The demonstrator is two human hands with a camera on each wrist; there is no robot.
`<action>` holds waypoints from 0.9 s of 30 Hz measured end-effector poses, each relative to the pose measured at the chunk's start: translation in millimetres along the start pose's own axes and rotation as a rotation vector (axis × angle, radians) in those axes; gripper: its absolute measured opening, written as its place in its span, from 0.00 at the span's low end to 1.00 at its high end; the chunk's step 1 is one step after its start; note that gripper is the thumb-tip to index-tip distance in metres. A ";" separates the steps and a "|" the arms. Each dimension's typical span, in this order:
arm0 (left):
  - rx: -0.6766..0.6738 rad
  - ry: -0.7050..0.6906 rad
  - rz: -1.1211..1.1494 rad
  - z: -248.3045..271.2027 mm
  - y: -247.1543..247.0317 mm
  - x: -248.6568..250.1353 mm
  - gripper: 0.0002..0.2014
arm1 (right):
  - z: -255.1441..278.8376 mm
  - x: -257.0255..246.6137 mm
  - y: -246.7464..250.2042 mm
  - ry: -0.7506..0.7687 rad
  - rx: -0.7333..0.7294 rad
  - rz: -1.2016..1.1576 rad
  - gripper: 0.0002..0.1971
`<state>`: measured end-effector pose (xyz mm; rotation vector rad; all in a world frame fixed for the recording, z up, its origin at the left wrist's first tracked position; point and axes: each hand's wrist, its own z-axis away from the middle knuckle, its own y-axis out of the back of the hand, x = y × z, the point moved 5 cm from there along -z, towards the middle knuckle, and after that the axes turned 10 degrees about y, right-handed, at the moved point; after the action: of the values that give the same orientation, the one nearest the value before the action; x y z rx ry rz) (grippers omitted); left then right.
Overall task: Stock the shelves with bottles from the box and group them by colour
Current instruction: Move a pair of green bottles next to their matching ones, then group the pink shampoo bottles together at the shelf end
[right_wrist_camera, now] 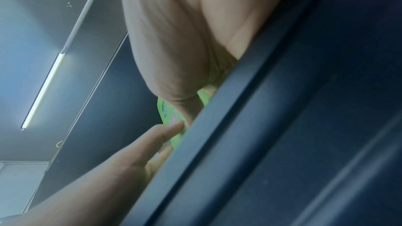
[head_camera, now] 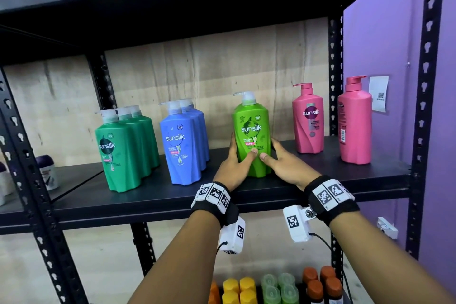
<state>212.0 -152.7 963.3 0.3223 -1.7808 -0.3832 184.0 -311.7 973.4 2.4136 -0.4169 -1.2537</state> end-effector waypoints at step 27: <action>0.453 -0.190 -0.452 64.5 -29.7 30.7 0.08 | 34.0 -6.2 26.2 0.191 0.158 0.496 0.11</action>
<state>142.5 -186.7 963.5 1.0494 -1.9677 -0.3293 150.3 -338.9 972.1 2.3189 -1.0115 -0.7918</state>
